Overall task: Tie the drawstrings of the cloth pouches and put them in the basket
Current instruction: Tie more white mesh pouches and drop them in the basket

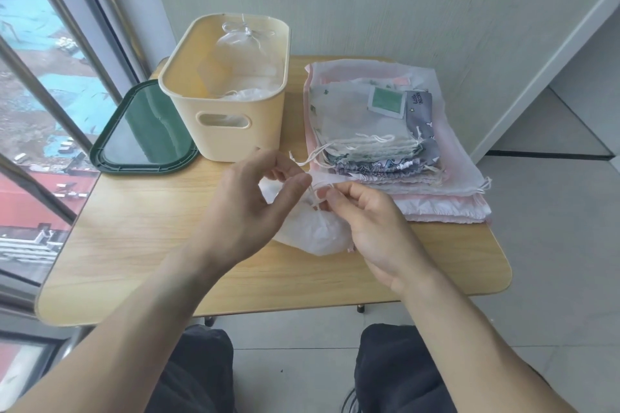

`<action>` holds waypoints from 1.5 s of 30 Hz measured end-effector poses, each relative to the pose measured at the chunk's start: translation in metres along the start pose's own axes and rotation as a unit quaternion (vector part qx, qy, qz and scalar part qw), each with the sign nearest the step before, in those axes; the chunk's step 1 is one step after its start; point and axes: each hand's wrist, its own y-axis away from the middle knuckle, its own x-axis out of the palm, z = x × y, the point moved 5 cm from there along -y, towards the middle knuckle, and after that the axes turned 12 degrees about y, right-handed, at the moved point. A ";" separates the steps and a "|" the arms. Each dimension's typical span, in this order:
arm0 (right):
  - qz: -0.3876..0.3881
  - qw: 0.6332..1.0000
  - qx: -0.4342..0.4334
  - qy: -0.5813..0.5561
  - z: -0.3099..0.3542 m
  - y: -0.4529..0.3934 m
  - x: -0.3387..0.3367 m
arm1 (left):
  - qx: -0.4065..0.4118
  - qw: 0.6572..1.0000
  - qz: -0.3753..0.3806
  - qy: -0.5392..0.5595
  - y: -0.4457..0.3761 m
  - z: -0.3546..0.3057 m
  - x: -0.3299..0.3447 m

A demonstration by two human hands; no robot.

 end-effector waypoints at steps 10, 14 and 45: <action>0.019 0.983 -0.082 0.163 0.005 0.001 -0.002 | -0.308 0.919 0.220 0.109 0.008 0.026 0.014; 0.038 0.976 -0.107 0.188 0.008 0.002 0.003 | -0.337 0.883 0.277 0.172 0.015 0.020 0.020; 0.035 0.995 -0.026 0.094 -0.007 -0.004 0.009 | -0.262 0.935 0.229 0.063 0.010 0.015 0.017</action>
